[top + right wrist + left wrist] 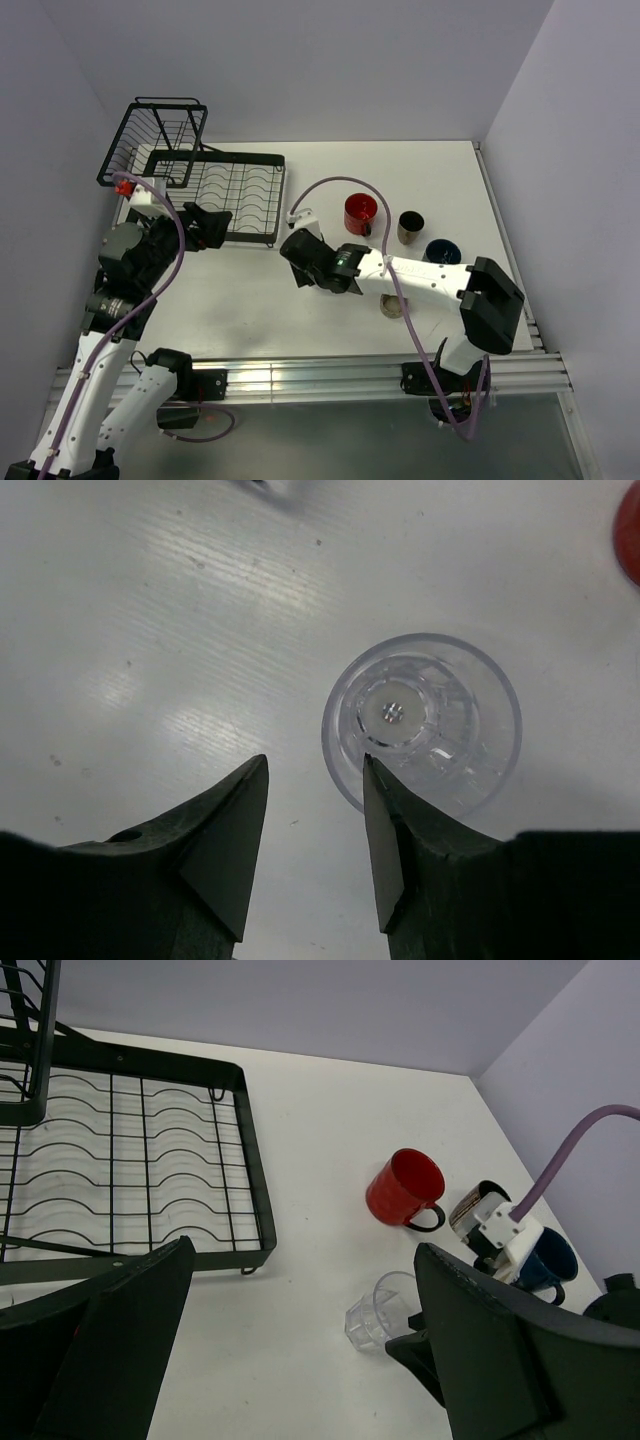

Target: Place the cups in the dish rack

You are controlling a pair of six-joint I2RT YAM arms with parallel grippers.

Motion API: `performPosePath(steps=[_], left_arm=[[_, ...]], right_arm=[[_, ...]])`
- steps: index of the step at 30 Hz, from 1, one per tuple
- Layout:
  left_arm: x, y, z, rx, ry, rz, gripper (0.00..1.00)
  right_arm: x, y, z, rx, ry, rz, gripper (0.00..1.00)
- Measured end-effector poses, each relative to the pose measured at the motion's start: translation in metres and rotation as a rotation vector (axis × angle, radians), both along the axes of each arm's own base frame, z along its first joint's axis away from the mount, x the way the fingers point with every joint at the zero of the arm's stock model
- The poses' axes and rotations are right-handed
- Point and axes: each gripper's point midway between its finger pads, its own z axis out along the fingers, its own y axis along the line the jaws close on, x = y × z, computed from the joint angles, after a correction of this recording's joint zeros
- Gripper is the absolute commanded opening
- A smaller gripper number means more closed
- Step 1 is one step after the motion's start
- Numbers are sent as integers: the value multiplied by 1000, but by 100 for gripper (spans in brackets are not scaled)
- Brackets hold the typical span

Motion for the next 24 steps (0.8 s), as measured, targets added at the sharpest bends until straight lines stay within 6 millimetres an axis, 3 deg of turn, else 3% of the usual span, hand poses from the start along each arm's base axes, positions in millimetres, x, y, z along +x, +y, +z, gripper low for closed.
performPosePath(steps=[9,19,24], left_arm=[[2,-1,-4,3,14,0,99],[3,-1,-5,5,18,0,99],[5,-2,-7,6,27,-4,99]], right_arm=[[4,-13,-39,-149,29,-33,45],[12,-7,-33,-147,13,-40,23],[13,-8,-35,-132,43,-33,19]])
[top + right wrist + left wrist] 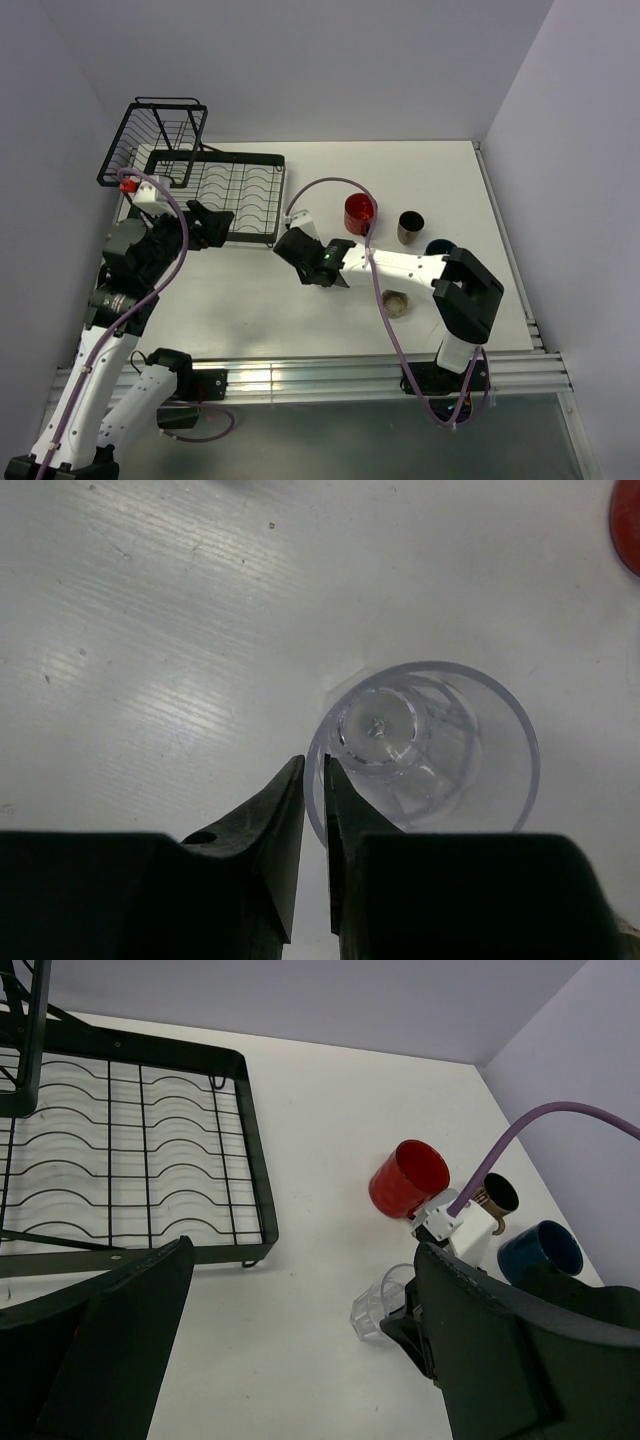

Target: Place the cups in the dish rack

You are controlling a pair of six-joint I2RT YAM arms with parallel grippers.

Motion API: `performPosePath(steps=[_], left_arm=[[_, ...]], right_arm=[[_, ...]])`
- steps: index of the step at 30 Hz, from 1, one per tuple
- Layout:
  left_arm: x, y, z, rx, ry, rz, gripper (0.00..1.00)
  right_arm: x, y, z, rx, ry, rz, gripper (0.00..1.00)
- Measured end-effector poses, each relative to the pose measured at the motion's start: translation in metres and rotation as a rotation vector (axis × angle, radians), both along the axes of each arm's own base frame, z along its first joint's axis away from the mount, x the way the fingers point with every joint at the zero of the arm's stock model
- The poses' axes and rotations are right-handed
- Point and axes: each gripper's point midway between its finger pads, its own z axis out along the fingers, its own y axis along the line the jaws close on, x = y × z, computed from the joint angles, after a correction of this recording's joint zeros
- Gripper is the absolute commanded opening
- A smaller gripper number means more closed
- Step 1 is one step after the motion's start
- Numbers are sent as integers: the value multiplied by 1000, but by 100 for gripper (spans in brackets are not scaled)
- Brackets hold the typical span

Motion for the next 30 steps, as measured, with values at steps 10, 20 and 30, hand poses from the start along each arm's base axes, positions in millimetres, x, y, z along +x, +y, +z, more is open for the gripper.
performPosePath(steps=[10,20,30], left_arm=[[3,-3,-5,-4,23,-11,99],[12,-10,-13,-16,96,-26,99],[27,-49,-5,-167,178,-177,99]], right_arm=[[4,1,-1,40,47,20,0],[1,-9,34,144,95,32,0],[37,-37,169,525,-32,-2,0]])
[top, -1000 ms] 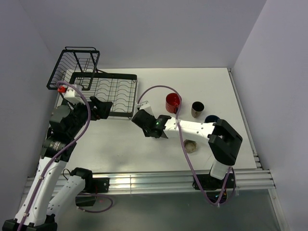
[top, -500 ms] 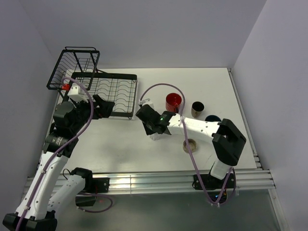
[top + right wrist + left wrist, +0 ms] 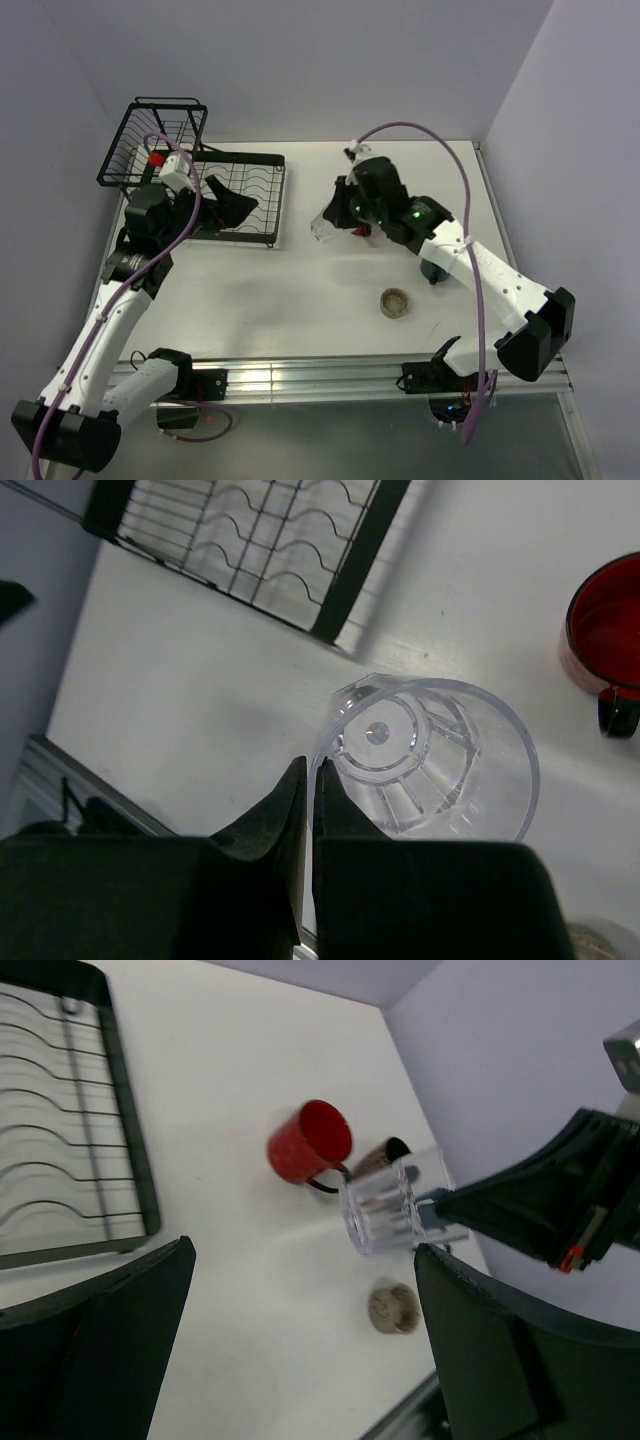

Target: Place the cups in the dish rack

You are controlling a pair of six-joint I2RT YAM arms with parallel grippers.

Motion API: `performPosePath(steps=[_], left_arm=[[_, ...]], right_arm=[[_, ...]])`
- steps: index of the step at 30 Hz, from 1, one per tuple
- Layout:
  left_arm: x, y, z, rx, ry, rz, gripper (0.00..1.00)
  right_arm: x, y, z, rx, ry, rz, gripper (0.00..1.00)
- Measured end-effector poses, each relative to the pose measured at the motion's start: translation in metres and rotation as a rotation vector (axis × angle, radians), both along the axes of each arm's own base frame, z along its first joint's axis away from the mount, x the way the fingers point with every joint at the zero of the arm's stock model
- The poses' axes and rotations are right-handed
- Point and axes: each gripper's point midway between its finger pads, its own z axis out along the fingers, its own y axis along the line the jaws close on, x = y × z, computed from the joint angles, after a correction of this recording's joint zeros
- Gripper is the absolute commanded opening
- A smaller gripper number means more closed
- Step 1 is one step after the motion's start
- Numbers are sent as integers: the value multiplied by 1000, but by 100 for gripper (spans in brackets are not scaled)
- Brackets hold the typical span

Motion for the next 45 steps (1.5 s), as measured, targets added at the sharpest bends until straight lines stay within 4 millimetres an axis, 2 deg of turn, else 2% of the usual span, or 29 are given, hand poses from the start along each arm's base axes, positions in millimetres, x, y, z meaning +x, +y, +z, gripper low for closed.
performPosePath(steps=[5,9,14,19,25,35,45], left_arm=[[8,-28,4,-116,55,-124,99],[13,-47,23,-210,52,-223,99],[23,-63,45,-289,25,-313,99],[41,-74,42,-339,49,-358,99],[53,-84,34,-393,90,-399,99],[41,-96,69,-477,-19,-508,99],[34,-106,60,-506,12,-547,98]], right_arm=[[22,-13,40,167,-20,-24,0],[33,-13,67,330,-13,8,0],[45,-6,106,548,-20,83,0],[51,6,131,704,-1,163,0],[45,14,146,803,15,233,0],[39,15,155,921,40,303,0],[40,18,149,992,82,324,0]])
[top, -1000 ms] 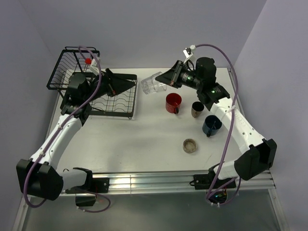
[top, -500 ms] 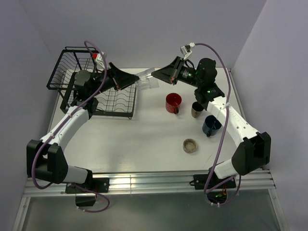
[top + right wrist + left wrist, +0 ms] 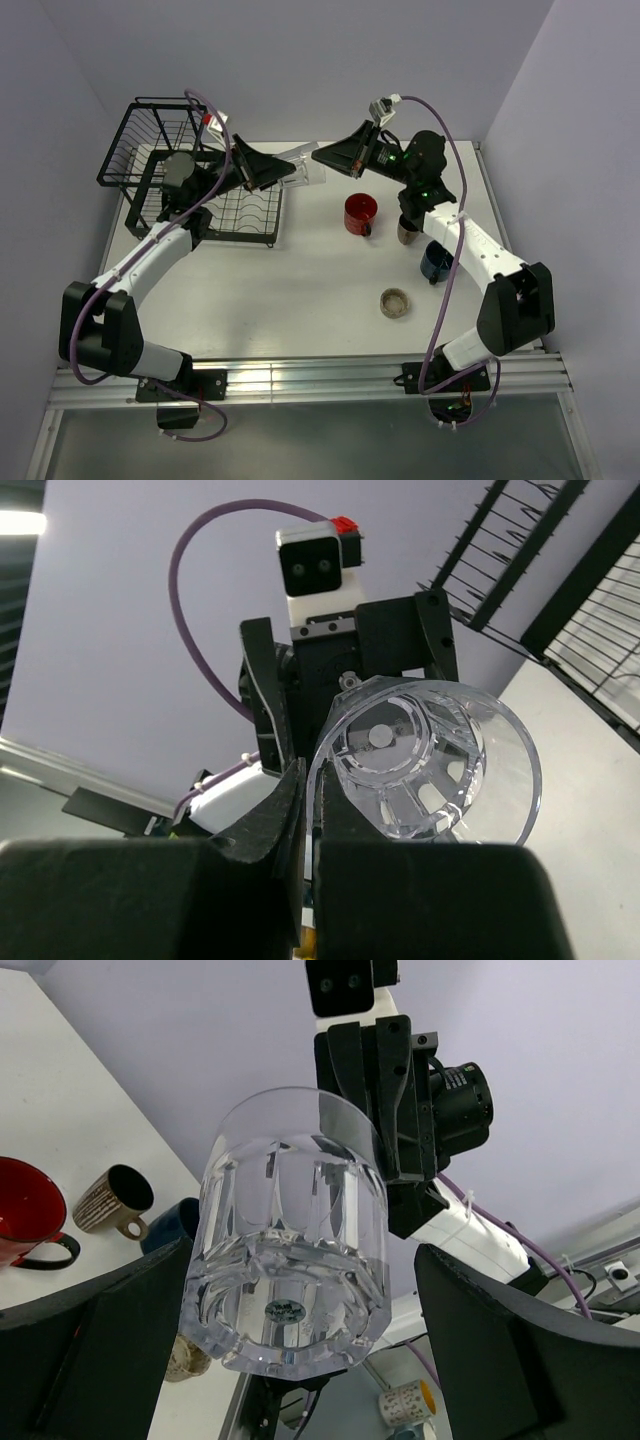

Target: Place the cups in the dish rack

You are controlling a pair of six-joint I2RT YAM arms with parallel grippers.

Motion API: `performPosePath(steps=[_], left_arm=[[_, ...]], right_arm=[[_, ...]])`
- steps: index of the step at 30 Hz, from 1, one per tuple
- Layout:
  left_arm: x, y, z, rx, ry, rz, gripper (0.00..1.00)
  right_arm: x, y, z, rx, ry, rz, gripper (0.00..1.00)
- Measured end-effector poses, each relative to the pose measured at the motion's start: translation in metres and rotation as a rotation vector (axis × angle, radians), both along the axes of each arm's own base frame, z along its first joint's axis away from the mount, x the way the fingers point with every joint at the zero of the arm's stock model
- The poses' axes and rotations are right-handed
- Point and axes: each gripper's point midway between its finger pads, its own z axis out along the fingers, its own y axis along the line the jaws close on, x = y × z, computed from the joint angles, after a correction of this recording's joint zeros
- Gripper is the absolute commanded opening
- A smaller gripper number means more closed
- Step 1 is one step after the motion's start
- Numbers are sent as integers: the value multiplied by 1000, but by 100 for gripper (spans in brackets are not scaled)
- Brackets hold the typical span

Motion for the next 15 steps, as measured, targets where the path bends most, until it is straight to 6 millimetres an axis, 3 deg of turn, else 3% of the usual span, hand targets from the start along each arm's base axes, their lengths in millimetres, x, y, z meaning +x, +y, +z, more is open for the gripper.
performPosePath(steps=[10,14,15], left_arm=[[-7,-5,-6,-3,16,-27,83],[-7,-5,-6,-3,20,-27,67],[-7,-5,-6,-3,20,-28,56]], right_arm=[[0,-3,1,31,-22,0,0],[1,-3,2,37,-26,0,0],[1,-3,2,38,-27,1,0]])
